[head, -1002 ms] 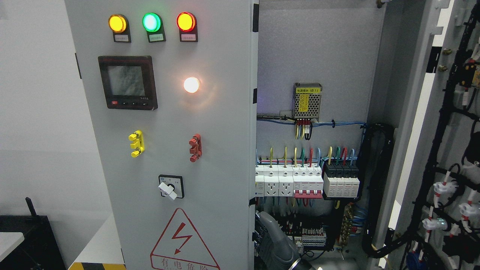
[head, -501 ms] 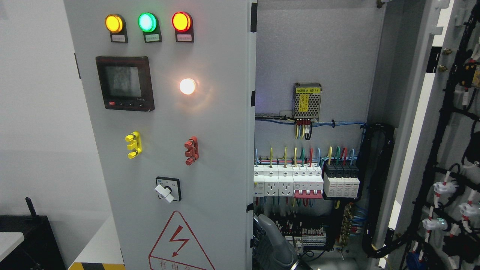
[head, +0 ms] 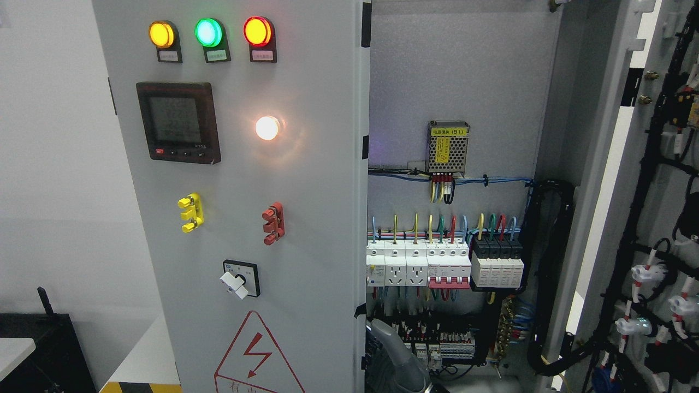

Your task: Open door with both hands

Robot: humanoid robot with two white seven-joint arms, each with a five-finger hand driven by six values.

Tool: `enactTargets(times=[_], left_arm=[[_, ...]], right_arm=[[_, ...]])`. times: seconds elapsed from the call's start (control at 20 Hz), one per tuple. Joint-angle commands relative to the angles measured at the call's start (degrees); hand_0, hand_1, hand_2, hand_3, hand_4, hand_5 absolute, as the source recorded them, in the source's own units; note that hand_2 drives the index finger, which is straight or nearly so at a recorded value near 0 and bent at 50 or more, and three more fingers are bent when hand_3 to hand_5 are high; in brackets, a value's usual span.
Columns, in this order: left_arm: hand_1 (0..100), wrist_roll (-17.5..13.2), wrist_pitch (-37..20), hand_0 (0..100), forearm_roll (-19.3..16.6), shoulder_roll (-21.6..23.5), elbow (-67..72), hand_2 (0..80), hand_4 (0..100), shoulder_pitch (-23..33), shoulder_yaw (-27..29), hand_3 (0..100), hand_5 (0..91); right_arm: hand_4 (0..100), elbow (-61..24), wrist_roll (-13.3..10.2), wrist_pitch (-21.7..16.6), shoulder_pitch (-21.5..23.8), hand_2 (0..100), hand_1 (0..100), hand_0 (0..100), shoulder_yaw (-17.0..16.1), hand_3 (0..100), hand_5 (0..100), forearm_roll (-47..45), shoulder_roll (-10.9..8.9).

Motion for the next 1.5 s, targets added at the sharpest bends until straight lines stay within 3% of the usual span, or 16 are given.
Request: enactTargets(times=[0.0,0.15,1.1,1.25,1.45], left_arm=[[0,0.04,-0.03,0,-0.07,-0.07,0.53,0.0,0,1.32,0.00,0,0.0],[0,0.04,-0.03,0,0.02,0.02,0.53,0.0,0,1.32,0.00,0,0.0],[0,0.04,-0.03,0,-0.07,0.02,0.53,0.0,0,1.32,0.00,0,0.0],[0,0.04,-0.03,0,-0.07,0.02,0.53,0.0,0,1.32,0.00,0,0.0],[0,0.04,-0.03,0,0.01,0.02,0.53,0.0,0,1.32,0.00,0,0.0]], right_arm=[[0,-0.25,0.35,0.59,0.27,0,0,38,0.67,0,0,-0.04,-0.88],[0,-0.33,2.19,0.94,0.18,0,0,38,0.67,0,0,-0.04,-0.88],[0,-1.91,2.46,4.46,0.18,0,0,38,2.69,0,0,-3.82,-1.24],[0,-2.27,4.47,4.46,0.09,0,0,38,2.69,0,0,-3.82,-1.15],[0,-2.53,4.83,4.46,0.09,0,0,38,2.78,0,0,-3.82,-1.15]])
